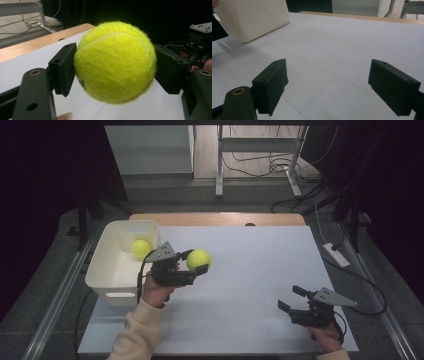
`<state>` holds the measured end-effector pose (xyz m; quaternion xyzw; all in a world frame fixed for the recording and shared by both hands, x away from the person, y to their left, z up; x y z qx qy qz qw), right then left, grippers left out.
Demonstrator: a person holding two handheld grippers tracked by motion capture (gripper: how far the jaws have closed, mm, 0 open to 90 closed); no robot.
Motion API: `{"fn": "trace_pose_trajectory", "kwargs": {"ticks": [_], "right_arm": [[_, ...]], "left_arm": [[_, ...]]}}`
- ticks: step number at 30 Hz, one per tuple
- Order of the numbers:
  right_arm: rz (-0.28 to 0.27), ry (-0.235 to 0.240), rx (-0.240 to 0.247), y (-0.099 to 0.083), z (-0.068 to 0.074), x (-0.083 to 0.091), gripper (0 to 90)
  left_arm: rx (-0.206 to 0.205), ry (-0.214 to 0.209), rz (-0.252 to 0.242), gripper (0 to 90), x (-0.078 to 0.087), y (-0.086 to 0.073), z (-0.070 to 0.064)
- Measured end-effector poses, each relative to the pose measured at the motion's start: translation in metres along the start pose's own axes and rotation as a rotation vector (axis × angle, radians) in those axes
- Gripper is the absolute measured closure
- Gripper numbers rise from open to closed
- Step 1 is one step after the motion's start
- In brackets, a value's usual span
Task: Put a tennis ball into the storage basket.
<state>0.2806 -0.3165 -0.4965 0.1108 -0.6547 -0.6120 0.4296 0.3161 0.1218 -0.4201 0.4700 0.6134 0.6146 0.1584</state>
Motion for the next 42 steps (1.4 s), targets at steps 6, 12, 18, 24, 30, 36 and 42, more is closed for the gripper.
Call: {"fn": "trace_pose_trajectory", "kwargs": {"ticks": [6,12,18,24,30,36,42], "right_arm": [[0.001,-0.001,0.001,0.0,0.0,0.0,16.0],[0.002,-0.001,0.003,0.0,0.0,0.0,16.0],[0.002,-0.002,0.002,0.0,0.0,0.0,16.0],[0.004,-0.001,0.002,0.0,0.0,0.0,16.0],[0.004,0.0,0.005,0.0,0.0,0.0,16.0],[0.002,-0.001,0.003,0.0,0.0,0.0,16.1],[0.003,-0.001,0.006,0.001,0.0,0.0,16.1]], "left_arm": [[0.002,0.011,-0.013,26.7,0.007,0.001,0.004],[0.008,0.019,-0.025,26.7,0.013,0.002,0.007],[0.011,0.024,-0.038,26.7,0.017,0.003,0.008],[0.008,0.041,-0.046,26.8,0.024,0.004,0.01],[0.02,0.059,-0.067,26.7,0.033,0.005,0.015],[0.025,0.074,-0.067,26.7,0.036,0.005,0.018],[0.03,0.102,-0.069,26.8,0.04,0.008,0.021]]}}
Point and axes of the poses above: each handheld gripper's, and its own axes: x roughly backward along the jaws, y roughly out of its top, z roughly to its left, the point moved 1 cm from there along -x, roughly forward along the jaws, and after that the axes turned 5 degrees about z, right-handed, at the moved point
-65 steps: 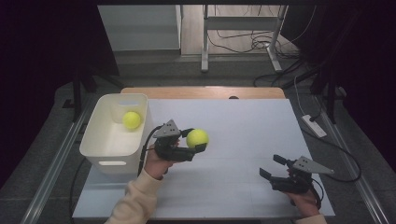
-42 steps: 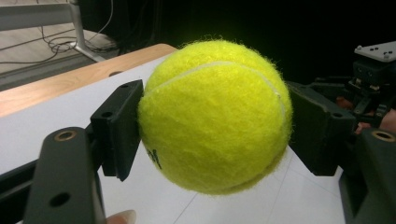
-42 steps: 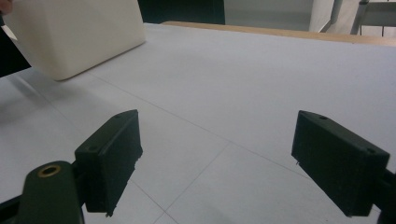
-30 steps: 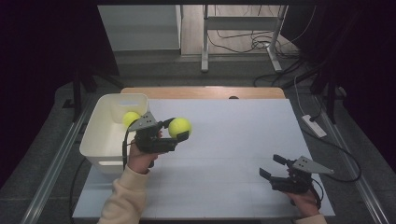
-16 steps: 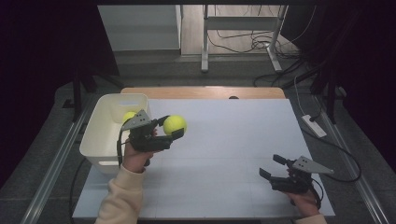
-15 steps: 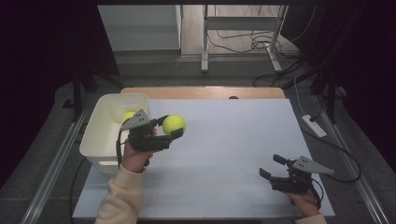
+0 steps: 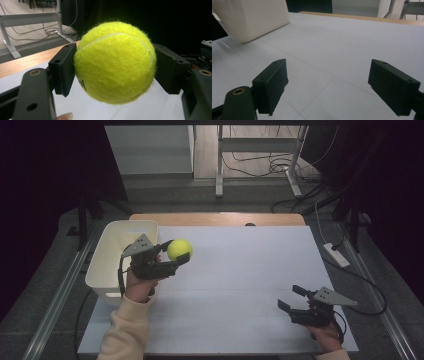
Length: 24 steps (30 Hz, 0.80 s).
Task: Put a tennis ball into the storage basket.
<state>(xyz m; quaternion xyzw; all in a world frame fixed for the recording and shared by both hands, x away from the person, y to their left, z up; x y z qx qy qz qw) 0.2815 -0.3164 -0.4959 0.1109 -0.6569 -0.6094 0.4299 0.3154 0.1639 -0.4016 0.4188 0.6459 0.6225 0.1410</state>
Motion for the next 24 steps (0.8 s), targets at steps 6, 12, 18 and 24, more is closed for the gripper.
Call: {"fn": "trace_pose_trajectory", "kwargs": {"ticks": [6,12,18,24], "right_arm": [[-0.001,0.001,0.002,0.0,0.0,0.0,16.1],[-0.002,0.001,-0.002,0.0,0.0,0.001,16.1],[-0.001,-0.001,-0.001,0.0,0.0,0.0,16.1],[-0.003,-0.002,0.0,0.0,0.0,0.0,16.1]], "left_arm": [[0.023,0.041,0.002,26.7,0.004,0.001,0.011],[0.049,0.082,0.001,26.7,0.011,0.002,0.022],[0.062,0.081,-0.019,26.8,0.02,0.004,0.026],[0.06,0.107,-0.023,26.8,0.028,0.007,0.028]]}}
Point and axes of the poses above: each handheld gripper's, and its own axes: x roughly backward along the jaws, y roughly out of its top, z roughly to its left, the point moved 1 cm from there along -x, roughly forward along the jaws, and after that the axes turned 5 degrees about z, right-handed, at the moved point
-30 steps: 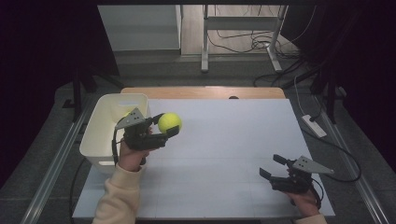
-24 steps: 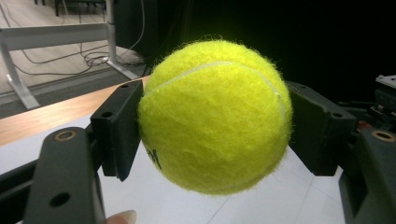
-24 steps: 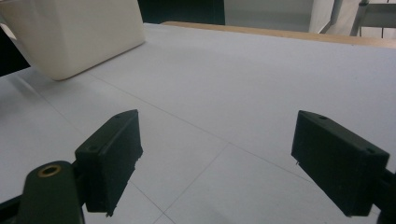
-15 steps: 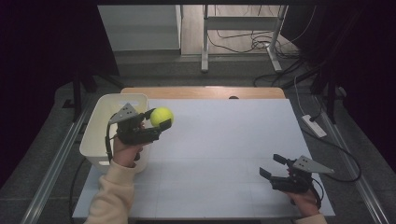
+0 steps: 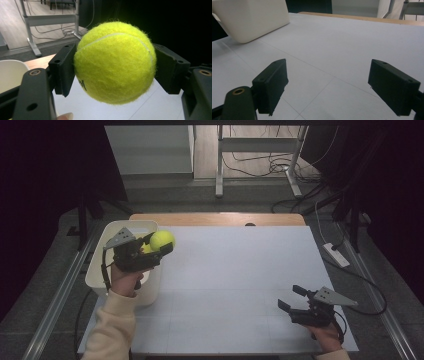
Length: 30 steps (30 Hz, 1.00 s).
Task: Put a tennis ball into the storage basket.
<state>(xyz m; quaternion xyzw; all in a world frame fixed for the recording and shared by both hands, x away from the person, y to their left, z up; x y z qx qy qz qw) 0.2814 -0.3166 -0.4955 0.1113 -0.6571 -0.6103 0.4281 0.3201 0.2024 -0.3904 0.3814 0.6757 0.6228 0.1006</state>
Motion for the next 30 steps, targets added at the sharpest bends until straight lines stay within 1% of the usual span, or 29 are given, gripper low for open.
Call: {"fn": "trace_pose_trajectory", "kwargs": {"ticks": [5,9,11,13,15,30], "right_arm": [[-0.001,0.0,-0.001,0.0,0.0,0.0,16.1],[-0.001,0.0,0.0,0.0,0.0,0.0,16.0],[-0.001,0.0,-0.001,0.0,0.0,0.0,16.1],[-0.002,0.0,-0.003,0.0,0.0,0.0,16.0],[-0.003,0.0,-0.005,0.0,0.0,0.0,16.1],[-0.004,0.0,-0.007,0.0,0.0,0.0,16.1]], "left_arm": [[0.01,0.023,-0.009,26.7,0.005,0.002,0.005],[0.008,0.036,-0.014,26.7,0.008,0.005,0.006],[0.005,0.05,-0.017,26.7,0.01,0.008,0.008],[0.006,0.056,-0.019,26.7,0.01,0.008,0.009],[0.006,0.074,-0.017,26.7,0.011,0.009,0.011],[0.033,0.132,-0.012,26.7,0.013,0.009,0.026]]}}
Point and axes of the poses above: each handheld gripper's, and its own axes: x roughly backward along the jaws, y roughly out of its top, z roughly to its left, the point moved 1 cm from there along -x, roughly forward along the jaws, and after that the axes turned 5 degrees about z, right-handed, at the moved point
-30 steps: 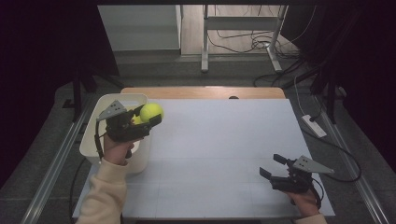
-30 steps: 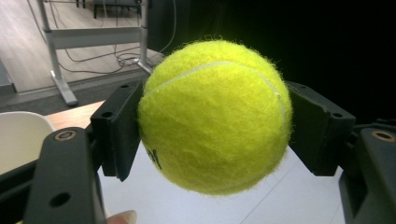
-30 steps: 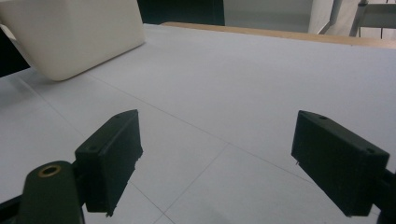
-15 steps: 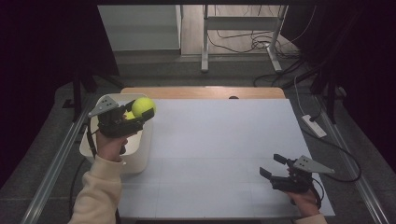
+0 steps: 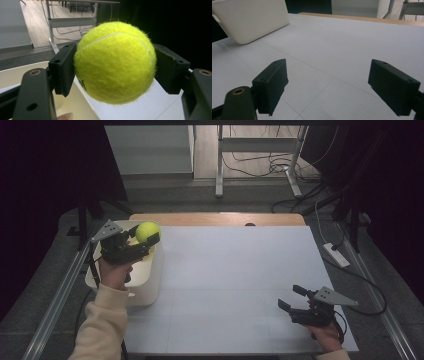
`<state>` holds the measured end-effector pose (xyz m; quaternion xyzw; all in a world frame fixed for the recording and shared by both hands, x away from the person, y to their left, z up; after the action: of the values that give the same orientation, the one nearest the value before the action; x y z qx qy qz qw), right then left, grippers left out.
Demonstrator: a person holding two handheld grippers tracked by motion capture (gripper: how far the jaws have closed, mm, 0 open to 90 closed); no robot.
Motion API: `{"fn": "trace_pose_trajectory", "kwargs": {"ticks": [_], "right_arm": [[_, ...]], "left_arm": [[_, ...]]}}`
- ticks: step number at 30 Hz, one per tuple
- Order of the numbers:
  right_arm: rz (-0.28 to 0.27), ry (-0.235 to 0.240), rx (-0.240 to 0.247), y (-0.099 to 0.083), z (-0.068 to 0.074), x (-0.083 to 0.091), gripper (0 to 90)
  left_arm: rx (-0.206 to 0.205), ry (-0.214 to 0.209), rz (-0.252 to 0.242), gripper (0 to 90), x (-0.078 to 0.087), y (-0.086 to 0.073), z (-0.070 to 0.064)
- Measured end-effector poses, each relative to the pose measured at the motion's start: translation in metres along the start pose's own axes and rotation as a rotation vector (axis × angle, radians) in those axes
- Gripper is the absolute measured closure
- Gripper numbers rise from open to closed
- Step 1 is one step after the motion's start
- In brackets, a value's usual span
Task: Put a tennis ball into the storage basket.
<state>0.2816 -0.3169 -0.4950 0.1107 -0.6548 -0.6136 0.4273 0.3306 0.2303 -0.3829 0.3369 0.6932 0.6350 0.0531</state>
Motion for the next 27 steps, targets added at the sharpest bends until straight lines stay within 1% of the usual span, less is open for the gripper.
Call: {"fn": "trace_pose_trajectory", "kwargs": {"ticks": [15,25,27], "right_arm": [[0.001,0.0,0.0,0.0,0.001,0.0,16.0],[0.001,-0.001,0.0,0.0,0.0,0.0,16.1],[0.002,-0.001,0.003,0.0,0.001,0.0,16.1]], "left_arm": [[0.024,0.067,0.023,26.7,-0.001,0.002,0.02],[0.049,0.128,0.046,26.7,0.001,0.0,0.036],[0.052,0.146,0.054,26.6,0.001,0.0,0.04]]}}
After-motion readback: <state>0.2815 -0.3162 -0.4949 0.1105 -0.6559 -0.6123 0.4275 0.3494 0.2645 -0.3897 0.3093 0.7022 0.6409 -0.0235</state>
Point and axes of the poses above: each handheld gripper's, and its own axes: x roughly backward along the jaws, y roughly out of its top, z roughly to its left, the point moved 1 cm from there along -x, roughly forward along the jaws, and after that the axes turned 5 degrees about z, right-handed, at the moved point
